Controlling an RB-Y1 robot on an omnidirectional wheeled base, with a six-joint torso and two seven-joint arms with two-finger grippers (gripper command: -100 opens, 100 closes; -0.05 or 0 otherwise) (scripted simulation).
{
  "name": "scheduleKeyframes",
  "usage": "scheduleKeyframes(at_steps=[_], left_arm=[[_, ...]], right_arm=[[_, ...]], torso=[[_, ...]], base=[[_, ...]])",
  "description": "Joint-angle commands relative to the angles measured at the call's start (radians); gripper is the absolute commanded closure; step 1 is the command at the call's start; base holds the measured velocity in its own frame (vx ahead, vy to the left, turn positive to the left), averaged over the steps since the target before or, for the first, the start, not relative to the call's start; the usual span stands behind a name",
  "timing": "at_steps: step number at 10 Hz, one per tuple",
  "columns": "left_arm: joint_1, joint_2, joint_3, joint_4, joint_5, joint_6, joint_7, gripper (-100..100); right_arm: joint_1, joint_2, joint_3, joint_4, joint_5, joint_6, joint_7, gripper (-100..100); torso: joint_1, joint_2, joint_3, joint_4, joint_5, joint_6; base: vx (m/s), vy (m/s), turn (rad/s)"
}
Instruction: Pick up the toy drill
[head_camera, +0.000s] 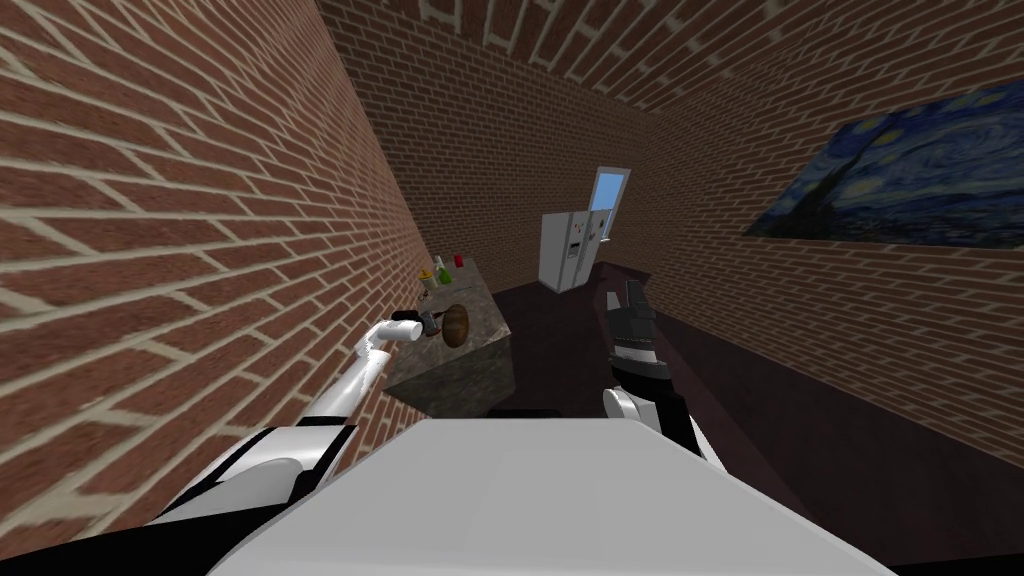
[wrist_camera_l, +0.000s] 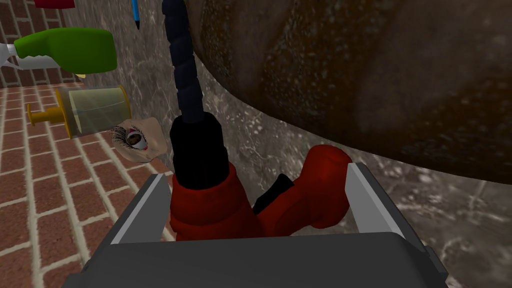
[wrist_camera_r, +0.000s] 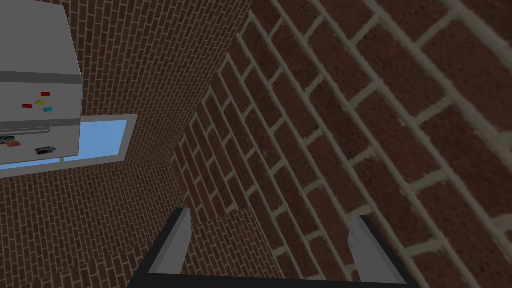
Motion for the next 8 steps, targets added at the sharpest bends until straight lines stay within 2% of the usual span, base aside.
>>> scheduleKeyframes(at_steps=[1,2,4,5,6,8], left_arm=[[-0.050,0.015,-0.050,0.050,0.030,-0.046,-0.006,-100],[-0.078,0.015,-0.064,0.084,0.030,-0.046,-0.006,-100],[-0.089,0.015,-0.064,0.143,0.030,-0.046,-0.006,-100],[-0.139,0.028,-0.113,0.175,0.056,-0.094,-0.011,-100],[-0.168,0.028,-0.127,0.205,0.056,-0.094,-0.011,-100],[-0.172,0.028,-0.127,0.263,0.056,-0.094,-0.011,-100]], right_arm=[[0.000,0.000,0.000,0.000,0.000,0.000,0.000,0],[0.000,0.000,0.000,0.000,0.000,0.000,0.000,0],[0.000,0.000,0.000,0.000,0.000,0.000,0.000,0],[0.000,0.000,0.000,0.000,0.000,0.000,0.000,0],[0.000,0.000,0.000,0.000,0.000,0.000,0.000,0],[0.000,0.000,0.000,0.000,0.000,0.000,0.000,0]], torso=[[0.000,0.000,0.000,0.000,0.000,0.000],[0.000,0.001,0.000,0.000,0.001,0.000],[0.001,0.001,0.000,0.000,0.001,0.001],[0.001,-0.001,-0.001,-0.001,0.001,0.000],[0.001,0.000,0.000,-0.001,0.001,0.000],[0.001,0.000,0.000,-0.001,0.001,0.000]], base=[[-0.048,-0.012,0.014],[-0.065,-0.005,0.014],[-0.018,-0.003,-0.008],[-0.044,-0.010,0.011],[-0.056,-0.011,0.003],[-0.022,-0.004,-0.002]])
